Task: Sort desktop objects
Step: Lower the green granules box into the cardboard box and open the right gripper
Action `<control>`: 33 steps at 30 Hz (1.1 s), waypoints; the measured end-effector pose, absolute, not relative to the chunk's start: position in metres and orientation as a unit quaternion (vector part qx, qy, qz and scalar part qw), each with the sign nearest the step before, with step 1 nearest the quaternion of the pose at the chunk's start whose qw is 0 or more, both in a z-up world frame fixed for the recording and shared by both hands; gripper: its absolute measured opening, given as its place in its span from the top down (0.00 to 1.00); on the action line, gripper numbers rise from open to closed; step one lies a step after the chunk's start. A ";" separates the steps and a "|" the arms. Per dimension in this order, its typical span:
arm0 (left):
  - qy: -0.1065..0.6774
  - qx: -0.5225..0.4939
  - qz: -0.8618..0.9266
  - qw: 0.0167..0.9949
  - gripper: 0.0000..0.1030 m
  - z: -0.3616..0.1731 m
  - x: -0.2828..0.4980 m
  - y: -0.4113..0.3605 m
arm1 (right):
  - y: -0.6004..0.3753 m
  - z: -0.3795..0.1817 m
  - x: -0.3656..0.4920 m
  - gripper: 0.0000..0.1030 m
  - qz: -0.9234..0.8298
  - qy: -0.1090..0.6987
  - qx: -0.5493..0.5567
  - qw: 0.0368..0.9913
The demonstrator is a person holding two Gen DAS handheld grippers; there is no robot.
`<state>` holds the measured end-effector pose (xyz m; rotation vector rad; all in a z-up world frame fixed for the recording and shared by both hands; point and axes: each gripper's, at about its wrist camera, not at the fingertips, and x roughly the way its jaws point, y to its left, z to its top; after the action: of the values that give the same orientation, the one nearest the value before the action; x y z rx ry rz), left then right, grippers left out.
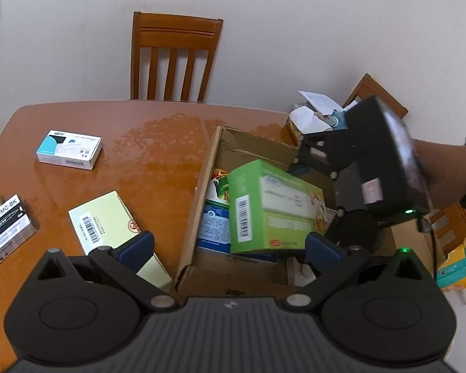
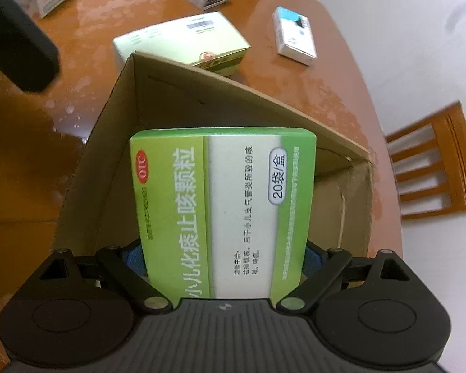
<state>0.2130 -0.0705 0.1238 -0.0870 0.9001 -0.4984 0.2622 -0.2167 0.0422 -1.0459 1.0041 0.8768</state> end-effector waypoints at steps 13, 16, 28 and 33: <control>0.445 -0.051 -0.230 0.864 0.00 0.119 0.205 -0.055 | -0.182 0.009 0.226 0.09 0.435 0.306 -0.699 0.477; 0.447 -0.055 -0.226 0.864 0.00 0.117 0.206 -0.051 | -0.178 0.001 0.219 0.09 0.451 0.272 -0.729 0.438; 0.447 -0.067 -0.217 0.865 0.00 0.115 0.211 -0.042 | -0.184 -0.001 0.215 0.00 0.431 0.200 -0.774 0.418; 0.447 -0.068 -0.222 0.864 0.00 0.114 0.211 -0.046 | -0.195 0.018 0.241 0.00 0.375 0.283 -0.736 0.487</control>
<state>0.2114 -0.0462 0.1144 -0.1435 0.9368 -0.4647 0.2409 -0.1954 0.0180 -1.7906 0.6876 0.9113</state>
